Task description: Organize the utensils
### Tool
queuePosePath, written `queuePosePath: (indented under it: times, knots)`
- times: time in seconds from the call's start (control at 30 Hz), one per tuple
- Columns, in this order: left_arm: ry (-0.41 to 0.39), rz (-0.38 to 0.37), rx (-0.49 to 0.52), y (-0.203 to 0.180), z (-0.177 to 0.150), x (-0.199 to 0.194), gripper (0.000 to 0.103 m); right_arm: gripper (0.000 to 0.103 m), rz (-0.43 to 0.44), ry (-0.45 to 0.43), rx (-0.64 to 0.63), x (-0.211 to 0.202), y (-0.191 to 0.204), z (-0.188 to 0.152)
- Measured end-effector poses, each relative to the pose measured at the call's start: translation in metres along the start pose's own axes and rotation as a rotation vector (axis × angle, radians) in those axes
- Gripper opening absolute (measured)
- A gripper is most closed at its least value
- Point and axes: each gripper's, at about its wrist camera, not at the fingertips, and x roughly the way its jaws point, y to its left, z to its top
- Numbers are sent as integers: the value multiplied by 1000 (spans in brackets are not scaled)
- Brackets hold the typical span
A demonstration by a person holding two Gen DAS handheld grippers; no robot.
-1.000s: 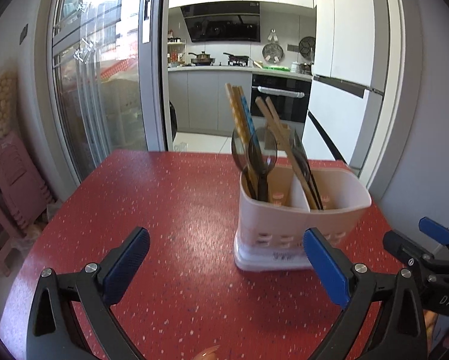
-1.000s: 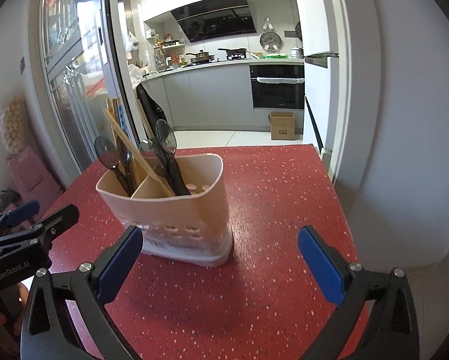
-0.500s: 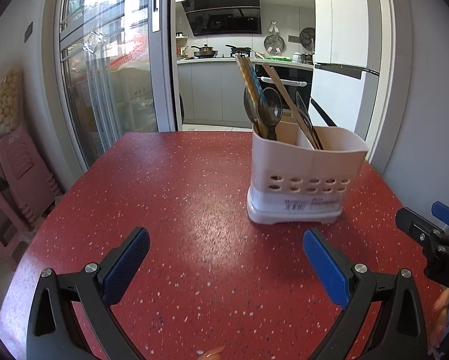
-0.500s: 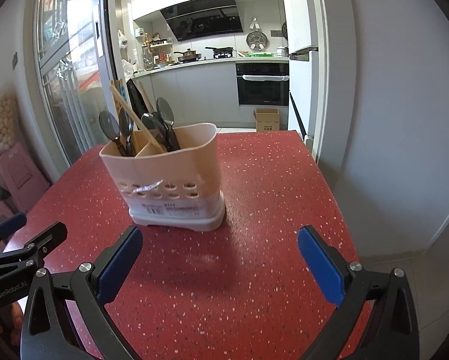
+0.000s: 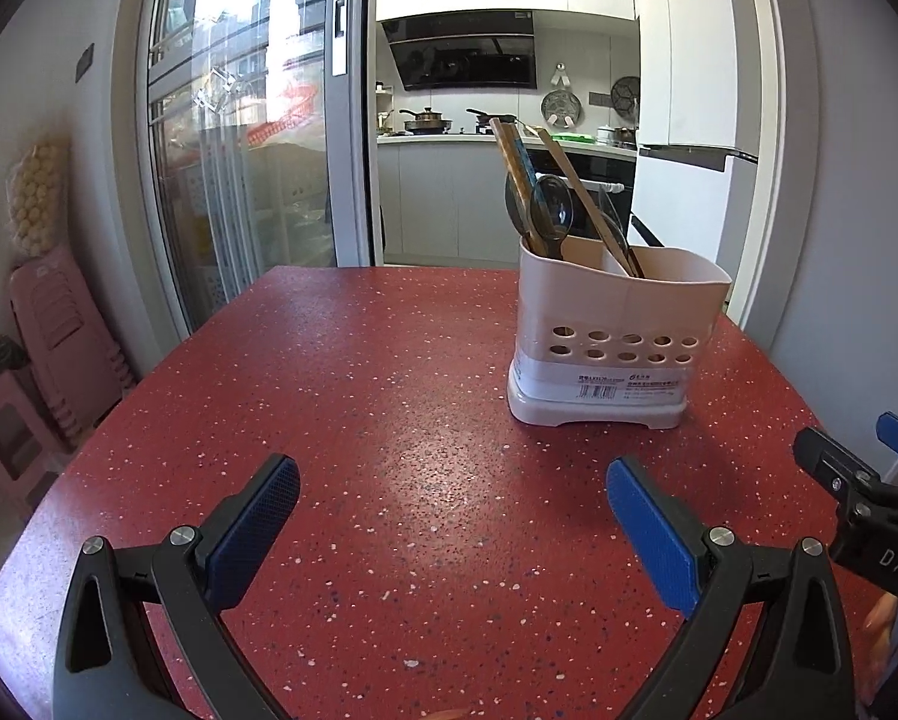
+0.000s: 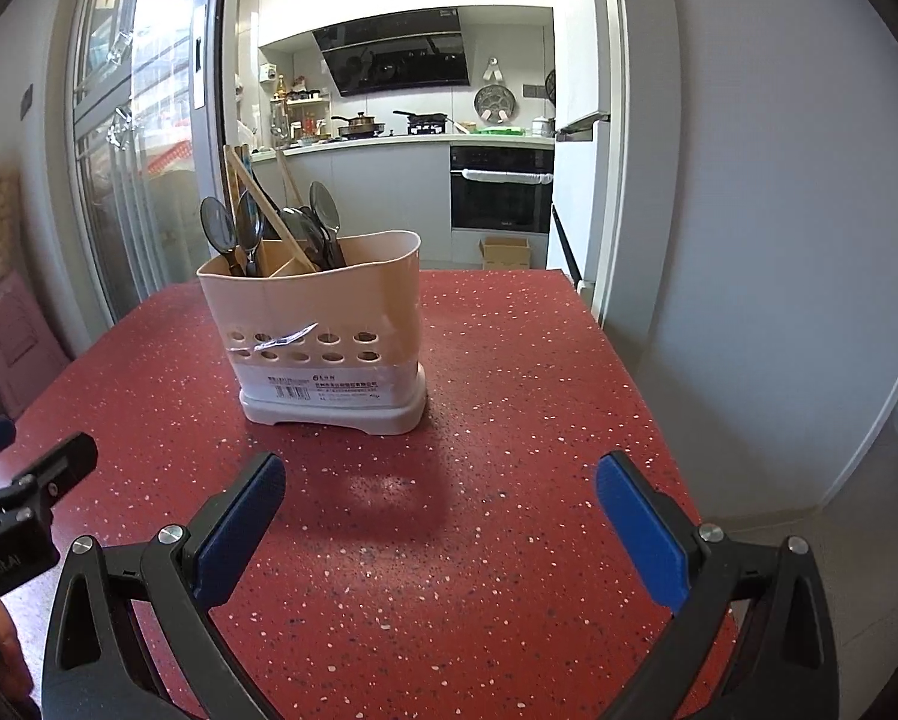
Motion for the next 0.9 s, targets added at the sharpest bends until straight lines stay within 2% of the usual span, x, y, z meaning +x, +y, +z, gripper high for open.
queuePosePath:
  times: [0.3,0.9]
  knots:
    - [-72,-5,-12,2,-2,-10,103,103,-22,-70,-28,-12,5,-6]
    - [-86,-6,6,-5,-4,-13,103,103,-25,-87,-21,-16,4,-5]
